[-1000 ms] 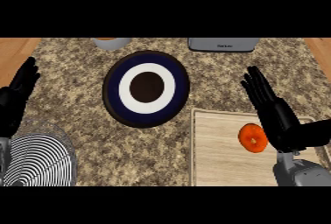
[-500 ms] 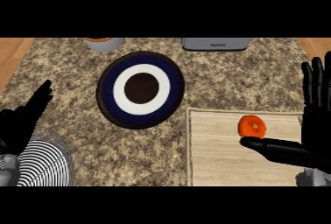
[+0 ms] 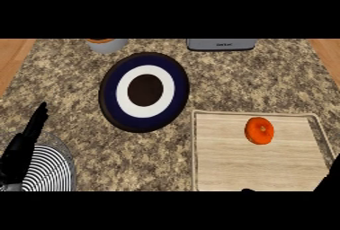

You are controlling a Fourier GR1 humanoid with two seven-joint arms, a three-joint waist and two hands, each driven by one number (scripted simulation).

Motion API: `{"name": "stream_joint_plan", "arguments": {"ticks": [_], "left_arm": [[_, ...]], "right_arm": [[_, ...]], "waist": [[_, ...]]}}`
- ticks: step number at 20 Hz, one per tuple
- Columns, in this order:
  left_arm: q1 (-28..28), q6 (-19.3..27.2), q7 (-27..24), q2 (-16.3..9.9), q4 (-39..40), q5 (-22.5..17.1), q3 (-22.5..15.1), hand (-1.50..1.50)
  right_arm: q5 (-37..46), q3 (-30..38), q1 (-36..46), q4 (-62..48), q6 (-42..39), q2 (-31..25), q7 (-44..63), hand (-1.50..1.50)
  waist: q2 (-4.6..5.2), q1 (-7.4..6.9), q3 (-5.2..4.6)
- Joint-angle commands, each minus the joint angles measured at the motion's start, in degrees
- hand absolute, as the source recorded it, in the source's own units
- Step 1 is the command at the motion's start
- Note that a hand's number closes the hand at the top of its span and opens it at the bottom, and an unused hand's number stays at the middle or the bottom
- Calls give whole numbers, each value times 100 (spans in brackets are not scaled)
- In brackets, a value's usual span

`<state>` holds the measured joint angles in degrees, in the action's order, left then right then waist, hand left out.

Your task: Pick the squash from the tray and place it in the plate

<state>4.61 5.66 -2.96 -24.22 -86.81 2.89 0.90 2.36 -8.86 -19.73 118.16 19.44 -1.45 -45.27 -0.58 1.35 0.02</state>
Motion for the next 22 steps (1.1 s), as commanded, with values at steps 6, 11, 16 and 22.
{"name": "stream_joint_plan", "arguments": {"ticks": [6, 11, 16, 22], "left_arm": [[283, 152, -664, 301, 154, 218, -97, 0], [86, 170, -323, 322, 43, 298, -148, 0], [-241, -130, -594, 130, 558, 176, 111, 0], [33, -29, -384, 266, 52, 260, 81, 0]], "right_arm": [[1650, -227, -1879, 30, 401, -533, -53, -150], [2980, -444, -2386, 541, 760, -503, 1316, -150], [3642, -112, -2001, 1213, 55, -771, 3136, -150], [4585, -183, -1003, 828, -850, -766, 4610, -150]], "waist": [[54, -83, -13], [78, -115, -17], [94, -154, -16], [78, -212, -8]]}}
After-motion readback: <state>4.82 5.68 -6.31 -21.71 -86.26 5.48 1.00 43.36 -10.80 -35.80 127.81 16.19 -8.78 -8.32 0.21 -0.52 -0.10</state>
